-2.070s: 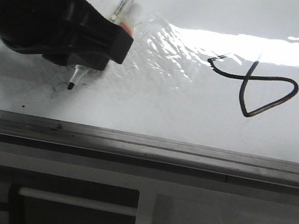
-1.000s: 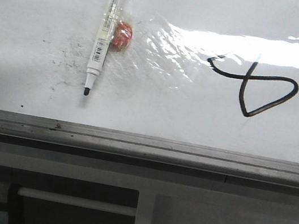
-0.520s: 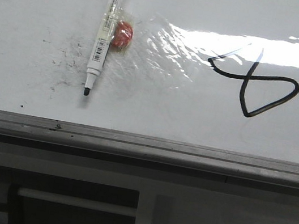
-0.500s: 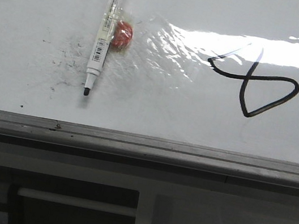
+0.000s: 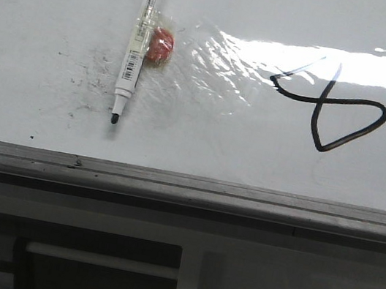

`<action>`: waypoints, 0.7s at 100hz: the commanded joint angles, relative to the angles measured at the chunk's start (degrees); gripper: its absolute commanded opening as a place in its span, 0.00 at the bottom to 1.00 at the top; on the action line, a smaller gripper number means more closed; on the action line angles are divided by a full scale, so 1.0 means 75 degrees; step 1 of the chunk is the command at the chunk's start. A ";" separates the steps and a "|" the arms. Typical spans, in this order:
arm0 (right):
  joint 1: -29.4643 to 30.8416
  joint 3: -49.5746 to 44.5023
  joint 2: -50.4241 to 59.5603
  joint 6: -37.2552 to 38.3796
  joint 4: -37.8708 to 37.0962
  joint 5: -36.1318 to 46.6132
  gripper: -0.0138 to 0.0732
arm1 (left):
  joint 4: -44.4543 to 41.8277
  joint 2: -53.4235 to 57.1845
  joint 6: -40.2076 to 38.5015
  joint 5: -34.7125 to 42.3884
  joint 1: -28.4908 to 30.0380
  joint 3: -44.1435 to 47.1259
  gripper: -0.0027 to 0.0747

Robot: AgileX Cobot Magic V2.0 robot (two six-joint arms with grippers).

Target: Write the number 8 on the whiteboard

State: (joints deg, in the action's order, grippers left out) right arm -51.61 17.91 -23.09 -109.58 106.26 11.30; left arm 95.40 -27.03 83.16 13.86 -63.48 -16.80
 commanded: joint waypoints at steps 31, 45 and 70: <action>0.0020 0.0201 -0.0032 0.0017 0.0037 -0.0253 0.09 | -1.1254 0.0898 -0.8341 -0.1848 0.4082 0.0582 0.01; 0.0020 0.0201 -0.0032 0.0017 0.0037 -0.0253 0.09 | -1.2877 0.1965 -1.0394 -0.2308 0.5649 0.1109 0.01; 0.0020 0.0201 -0.0032 0.0017 0.0037 -0.0253 0.09 | -1.3198 0.3621 -1.0704 -0.2249 0.7132 0.2196 0.01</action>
State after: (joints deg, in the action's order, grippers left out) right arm -51.61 17.91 -23.09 -109.58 106.26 11.30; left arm -4.23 -1.71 4.24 -6.96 -12.33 -0.80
